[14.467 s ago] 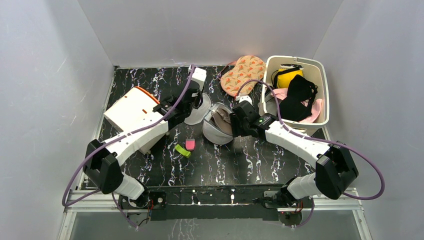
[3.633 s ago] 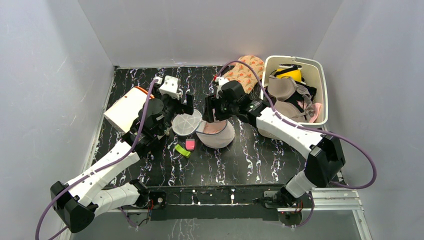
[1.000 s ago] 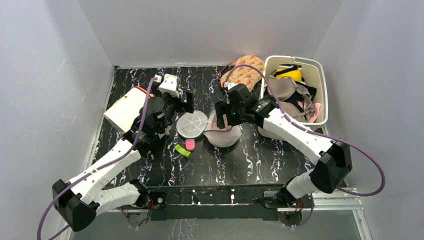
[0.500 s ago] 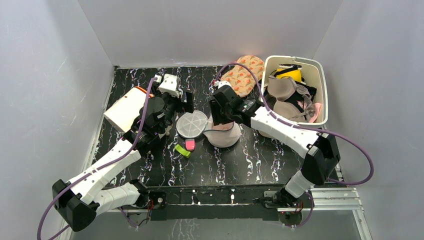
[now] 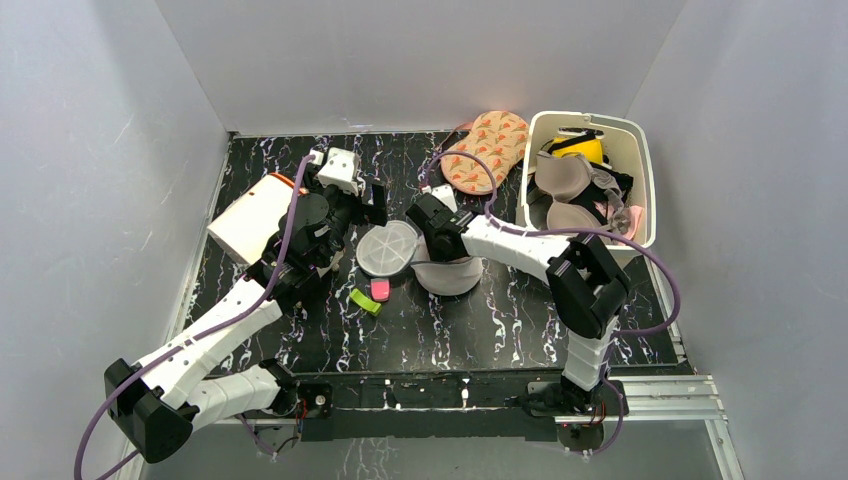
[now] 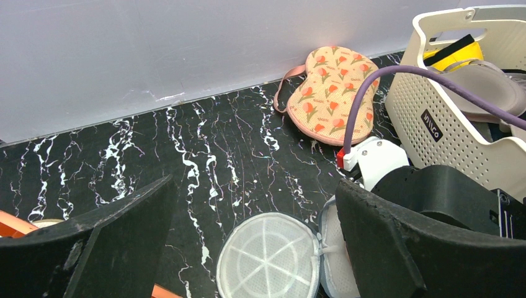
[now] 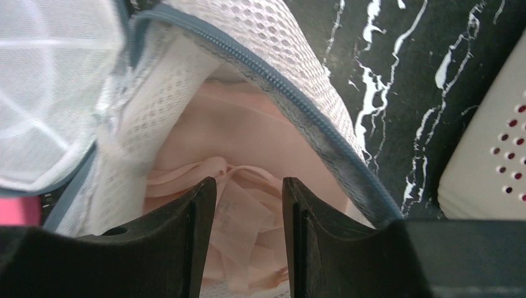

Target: Unzip the laundry bag and remove the bra

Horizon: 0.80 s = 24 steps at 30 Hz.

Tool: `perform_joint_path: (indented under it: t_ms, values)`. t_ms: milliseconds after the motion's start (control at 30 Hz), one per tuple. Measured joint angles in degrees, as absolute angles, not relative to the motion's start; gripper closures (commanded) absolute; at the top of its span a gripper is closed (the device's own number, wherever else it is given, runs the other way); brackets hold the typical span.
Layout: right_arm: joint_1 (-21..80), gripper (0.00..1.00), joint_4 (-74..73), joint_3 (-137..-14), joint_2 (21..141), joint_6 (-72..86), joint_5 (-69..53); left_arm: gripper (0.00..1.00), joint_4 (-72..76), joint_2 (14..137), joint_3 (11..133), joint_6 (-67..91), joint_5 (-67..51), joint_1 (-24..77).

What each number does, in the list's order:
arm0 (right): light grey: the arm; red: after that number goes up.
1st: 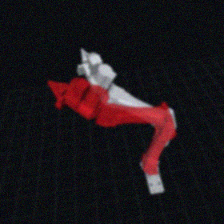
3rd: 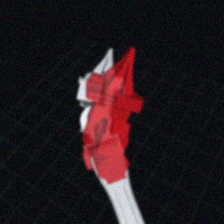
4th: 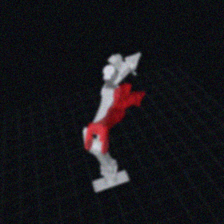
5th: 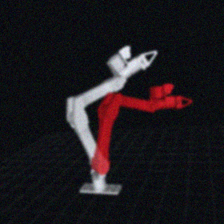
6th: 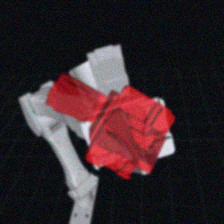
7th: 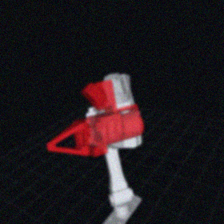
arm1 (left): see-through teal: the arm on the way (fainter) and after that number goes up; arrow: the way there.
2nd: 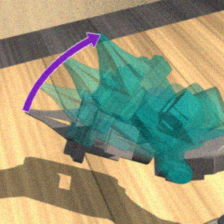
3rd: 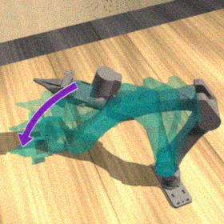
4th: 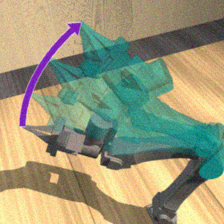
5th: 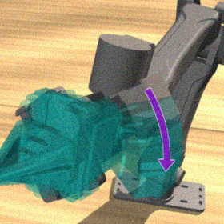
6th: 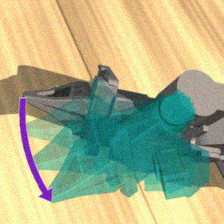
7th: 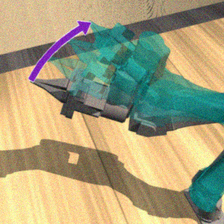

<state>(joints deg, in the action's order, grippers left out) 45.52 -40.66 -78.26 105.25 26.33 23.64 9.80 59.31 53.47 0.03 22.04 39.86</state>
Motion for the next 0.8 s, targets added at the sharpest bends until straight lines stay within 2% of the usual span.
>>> perform_joint_path:
  t_ms: [167,300,400,633,700,800]
  values:
    - [45.52,0.46,-40.25,-76.53,105.27,27.03,25.41,0.02,9.8,59.27,53.47,0.05,22.0,39.75]
    - [45.52,0.49,-40.1,-74.89,105.8,27.16,26.06,0.02,9.78,59.27,53.45,0.05,21.96,39.57]
    - [45.52,0.67,-39.4,-73.89,106.34,27.16,26.24,0.02,9.8,59.27,53.47,0.05,21.96,39.48]
    - [45.65,0.96,-39.09,-73.19,105.23,26.96,26.17,0.02,9.78,59.27,53.47,0.05,21.87,39.48]
    - [45.67,1.0,-39.42,-73.19,103.66,26.85,26.0,0.02,9.78,59.27,53.47,0.08,21.85,39.48]
    - [45.78,1.0,-40.21,-73.19,99.72,26.7,25.78,0.02,9.78,59.27,53.47,0.12,21.82,39.48]
